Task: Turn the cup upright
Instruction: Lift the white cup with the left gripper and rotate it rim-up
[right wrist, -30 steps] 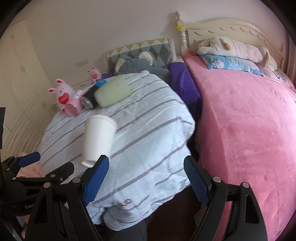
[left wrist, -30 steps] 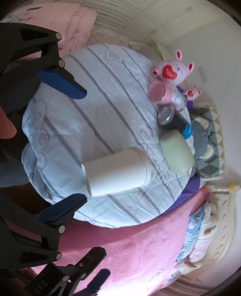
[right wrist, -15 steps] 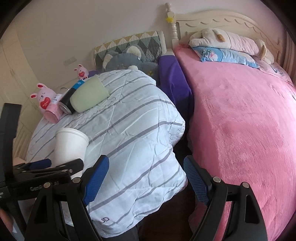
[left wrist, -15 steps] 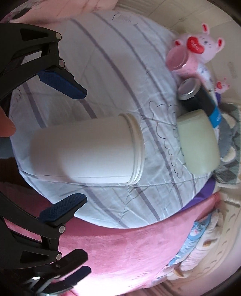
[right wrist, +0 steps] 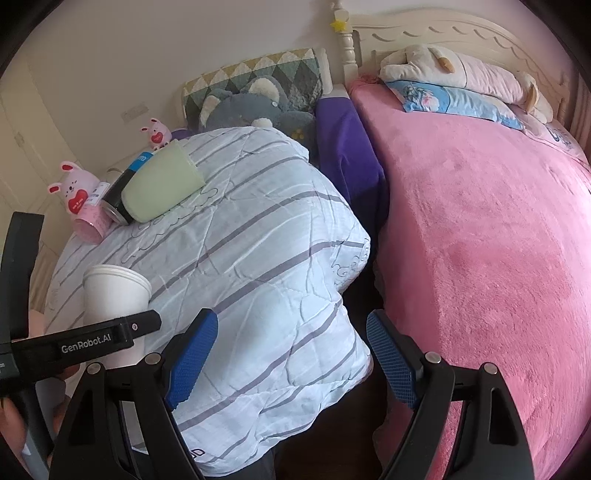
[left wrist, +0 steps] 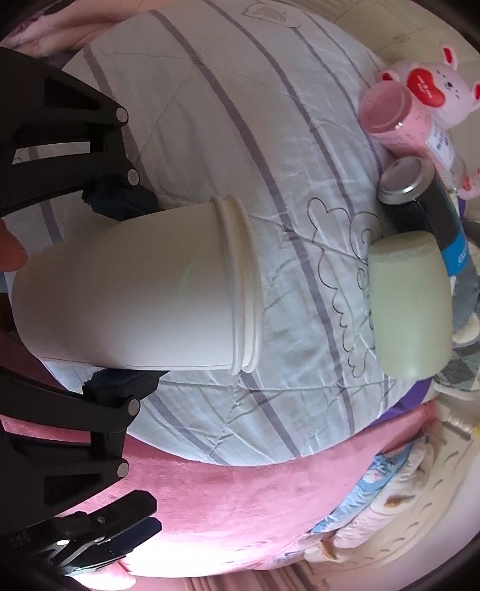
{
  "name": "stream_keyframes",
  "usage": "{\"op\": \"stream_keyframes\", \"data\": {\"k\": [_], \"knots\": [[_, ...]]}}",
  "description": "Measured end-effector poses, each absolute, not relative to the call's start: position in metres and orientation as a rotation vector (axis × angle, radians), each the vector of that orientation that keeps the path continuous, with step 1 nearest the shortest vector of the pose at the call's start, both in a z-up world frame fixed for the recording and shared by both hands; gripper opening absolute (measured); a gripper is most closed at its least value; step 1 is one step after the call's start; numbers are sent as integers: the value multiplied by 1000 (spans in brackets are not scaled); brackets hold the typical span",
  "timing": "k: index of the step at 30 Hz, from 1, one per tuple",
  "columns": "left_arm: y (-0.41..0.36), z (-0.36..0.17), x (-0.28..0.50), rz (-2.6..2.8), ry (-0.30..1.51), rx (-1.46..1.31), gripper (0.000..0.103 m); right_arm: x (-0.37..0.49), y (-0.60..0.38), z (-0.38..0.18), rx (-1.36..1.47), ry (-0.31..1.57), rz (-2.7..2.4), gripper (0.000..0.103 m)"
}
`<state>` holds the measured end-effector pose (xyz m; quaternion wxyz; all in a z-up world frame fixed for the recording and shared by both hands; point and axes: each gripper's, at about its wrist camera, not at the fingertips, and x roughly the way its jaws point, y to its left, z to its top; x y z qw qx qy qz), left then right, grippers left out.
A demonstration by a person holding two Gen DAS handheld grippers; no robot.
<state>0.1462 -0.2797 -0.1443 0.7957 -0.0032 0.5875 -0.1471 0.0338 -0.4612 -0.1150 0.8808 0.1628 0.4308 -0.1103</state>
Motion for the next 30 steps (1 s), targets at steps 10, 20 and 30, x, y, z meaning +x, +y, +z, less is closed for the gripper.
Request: {"op": "stream_keyframes", "data": {"k": [10,20,30], "knots": [[-294,-105,148,-389,929,102,65,31,-460,-115,349,892,-231,84],[-318,-111,146,-415,560,128,65,26,-470,-123,371,905,-274,84],[-327,-129,141,-428,637,191,65,26,-473,-130,381,925,-280,84]]}}
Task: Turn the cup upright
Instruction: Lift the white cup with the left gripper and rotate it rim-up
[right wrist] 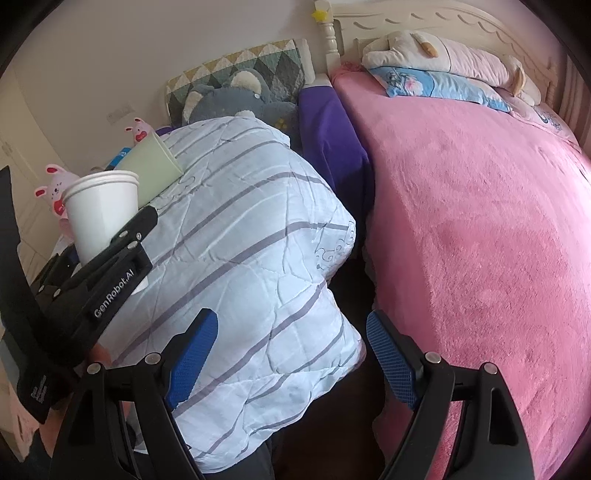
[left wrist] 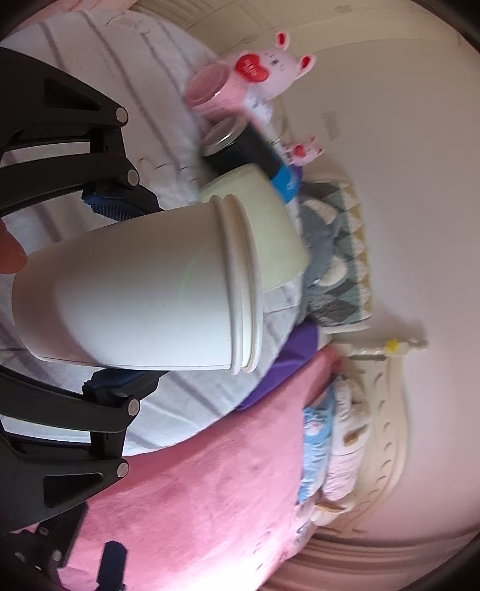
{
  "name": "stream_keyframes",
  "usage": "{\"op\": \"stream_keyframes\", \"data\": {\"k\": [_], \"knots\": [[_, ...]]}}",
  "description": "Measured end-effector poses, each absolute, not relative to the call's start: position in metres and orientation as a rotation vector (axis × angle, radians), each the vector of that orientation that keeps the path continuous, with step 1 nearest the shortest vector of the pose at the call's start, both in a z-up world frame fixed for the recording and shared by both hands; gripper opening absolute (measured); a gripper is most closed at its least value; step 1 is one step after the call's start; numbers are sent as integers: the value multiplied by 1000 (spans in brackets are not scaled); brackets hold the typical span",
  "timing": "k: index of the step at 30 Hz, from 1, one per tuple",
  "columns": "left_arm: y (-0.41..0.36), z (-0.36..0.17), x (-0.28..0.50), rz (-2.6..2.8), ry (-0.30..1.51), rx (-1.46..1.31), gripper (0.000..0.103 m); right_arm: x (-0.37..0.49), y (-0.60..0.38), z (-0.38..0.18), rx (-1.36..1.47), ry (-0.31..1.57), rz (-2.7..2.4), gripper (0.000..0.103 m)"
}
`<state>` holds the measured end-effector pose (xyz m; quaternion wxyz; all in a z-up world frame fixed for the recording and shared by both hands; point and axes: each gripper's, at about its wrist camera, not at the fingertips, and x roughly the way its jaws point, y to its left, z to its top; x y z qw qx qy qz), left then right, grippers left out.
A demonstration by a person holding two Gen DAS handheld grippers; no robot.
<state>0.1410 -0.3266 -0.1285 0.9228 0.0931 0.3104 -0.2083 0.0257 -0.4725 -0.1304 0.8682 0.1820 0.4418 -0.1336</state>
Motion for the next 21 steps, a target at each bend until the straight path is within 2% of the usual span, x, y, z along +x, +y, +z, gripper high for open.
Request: {"op": "stream_keyframes", "data": {"k": [10,21], "knots": [[-322,-129,133,-426,630,188,65,19,-472,-130,383,924,-284,84],[-321,-144,113,-429,705,219,62,12,-469,-127,386,917,-293,84]]}}
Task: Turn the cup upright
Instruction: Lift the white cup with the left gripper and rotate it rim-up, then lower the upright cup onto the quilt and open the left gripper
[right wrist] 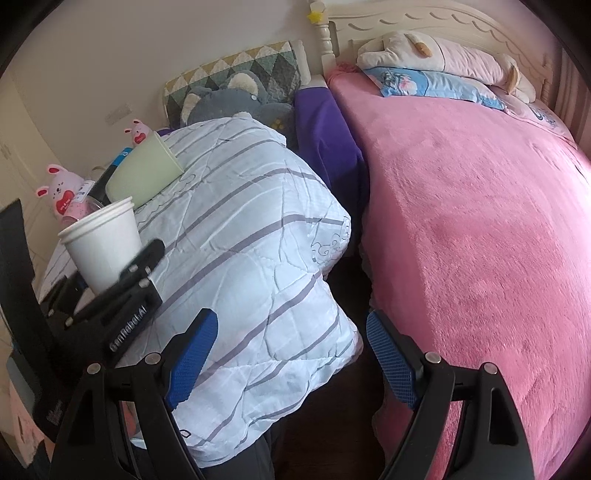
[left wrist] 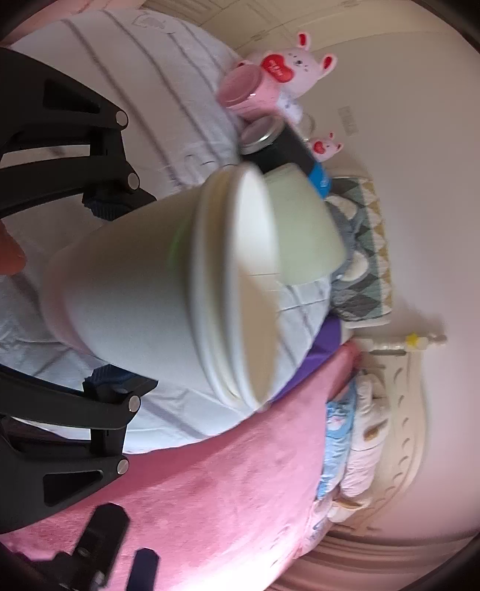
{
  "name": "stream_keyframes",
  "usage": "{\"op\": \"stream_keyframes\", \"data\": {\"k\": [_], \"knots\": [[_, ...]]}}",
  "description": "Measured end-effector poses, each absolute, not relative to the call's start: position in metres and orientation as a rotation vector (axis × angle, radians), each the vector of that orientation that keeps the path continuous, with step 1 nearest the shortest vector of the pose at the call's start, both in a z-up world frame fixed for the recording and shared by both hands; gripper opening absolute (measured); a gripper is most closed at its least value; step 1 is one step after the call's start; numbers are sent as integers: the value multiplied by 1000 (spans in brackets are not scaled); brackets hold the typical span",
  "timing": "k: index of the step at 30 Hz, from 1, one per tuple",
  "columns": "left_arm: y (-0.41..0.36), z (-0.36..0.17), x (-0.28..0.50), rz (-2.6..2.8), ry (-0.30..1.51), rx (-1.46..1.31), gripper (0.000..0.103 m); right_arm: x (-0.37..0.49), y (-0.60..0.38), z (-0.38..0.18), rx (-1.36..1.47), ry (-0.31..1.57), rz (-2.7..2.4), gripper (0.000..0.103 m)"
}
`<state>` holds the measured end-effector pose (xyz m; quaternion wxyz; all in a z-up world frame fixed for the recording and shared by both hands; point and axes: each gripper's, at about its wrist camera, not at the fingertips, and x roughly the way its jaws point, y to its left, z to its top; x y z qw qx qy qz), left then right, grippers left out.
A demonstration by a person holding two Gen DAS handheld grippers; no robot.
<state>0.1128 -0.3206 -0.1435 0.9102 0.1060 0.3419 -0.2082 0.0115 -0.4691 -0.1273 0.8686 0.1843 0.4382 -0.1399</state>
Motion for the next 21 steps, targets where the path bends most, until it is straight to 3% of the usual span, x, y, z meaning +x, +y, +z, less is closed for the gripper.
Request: {"op": "stream_keyframes", "data": {"k": [6,8,10,21], "knots": [[-317,-146,103,-422,701,240,63,5,-464,-125,381,913,-294,84],[-315,-143,101,-417,696,244,69,3,-463,-124,380,911,-297,84],[-312,-142,98,-422,696,246,83,1,-462,-124,381,909,-296,84],[-307,-134,89,-448,698,255,97,-8,-450,-118,374,897,-293,84]]}}
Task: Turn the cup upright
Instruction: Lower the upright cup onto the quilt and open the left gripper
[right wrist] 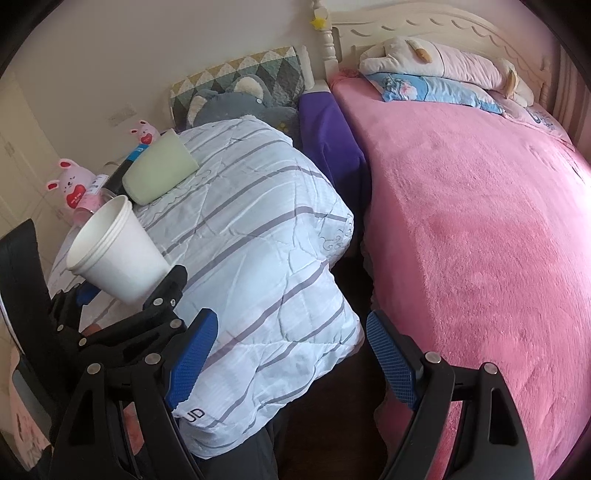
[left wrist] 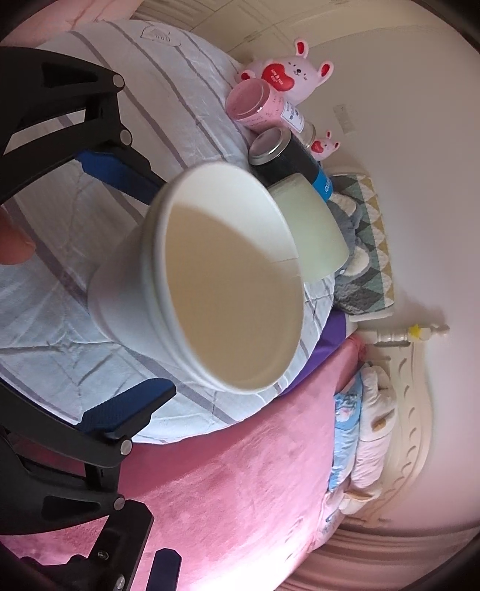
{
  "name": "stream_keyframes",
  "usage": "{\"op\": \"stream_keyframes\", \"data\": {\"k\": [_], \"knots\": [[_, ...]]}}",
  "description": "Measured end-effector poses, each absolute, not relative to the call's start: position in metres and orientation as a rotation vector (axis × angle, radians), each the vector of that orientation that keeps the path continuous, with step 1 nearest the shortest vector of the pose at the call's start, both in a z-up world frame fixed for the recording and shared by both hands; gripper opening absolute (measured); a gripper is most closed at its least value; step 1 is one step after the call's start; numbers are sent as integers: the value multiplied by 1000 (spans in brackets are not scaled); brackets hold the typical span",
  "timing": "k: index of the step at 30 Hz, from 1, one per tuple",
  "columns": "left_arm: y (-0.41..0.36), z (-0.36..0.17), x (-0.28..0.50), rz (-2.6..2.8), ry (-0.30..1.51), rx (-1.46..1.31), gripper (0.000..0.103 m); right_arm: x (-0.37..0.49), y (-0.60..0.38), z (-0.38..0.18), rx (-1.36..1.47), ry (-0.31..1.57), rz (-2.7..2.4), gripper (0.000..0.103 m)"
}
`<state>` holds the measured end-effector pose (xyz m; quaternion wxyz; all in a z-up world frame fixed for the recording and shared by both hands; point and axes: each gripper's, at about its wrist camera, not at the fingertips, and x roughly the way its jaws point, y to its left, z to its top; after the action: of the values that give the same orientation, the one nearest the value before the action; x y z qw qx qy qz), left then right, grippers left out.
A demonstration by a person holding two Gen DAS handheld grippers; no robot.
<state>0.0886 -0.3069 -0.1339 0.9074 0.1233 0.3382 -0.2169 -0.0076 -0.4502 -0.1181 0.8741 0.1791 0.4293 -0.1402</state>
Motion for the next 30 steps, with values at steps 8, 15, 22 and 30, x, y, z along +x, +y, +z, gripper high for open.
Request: {"op": "stream_keyframes", "data": {"k": [8,15,22,30], "knots": [[-289,-115,78,-437,673,257,103,-13,-435,-101,352,854,-295,84],[-262,-93,64,-438,688,256,103,-27,-418,-75,323,770,-292,84],[-221,-64,44,-363,684,290,103,-48,-395,-45,279,660,-299,84],[-160,-46,35,-260,747,287,103,-48,-345,-40,220,650,-245,84]]}}
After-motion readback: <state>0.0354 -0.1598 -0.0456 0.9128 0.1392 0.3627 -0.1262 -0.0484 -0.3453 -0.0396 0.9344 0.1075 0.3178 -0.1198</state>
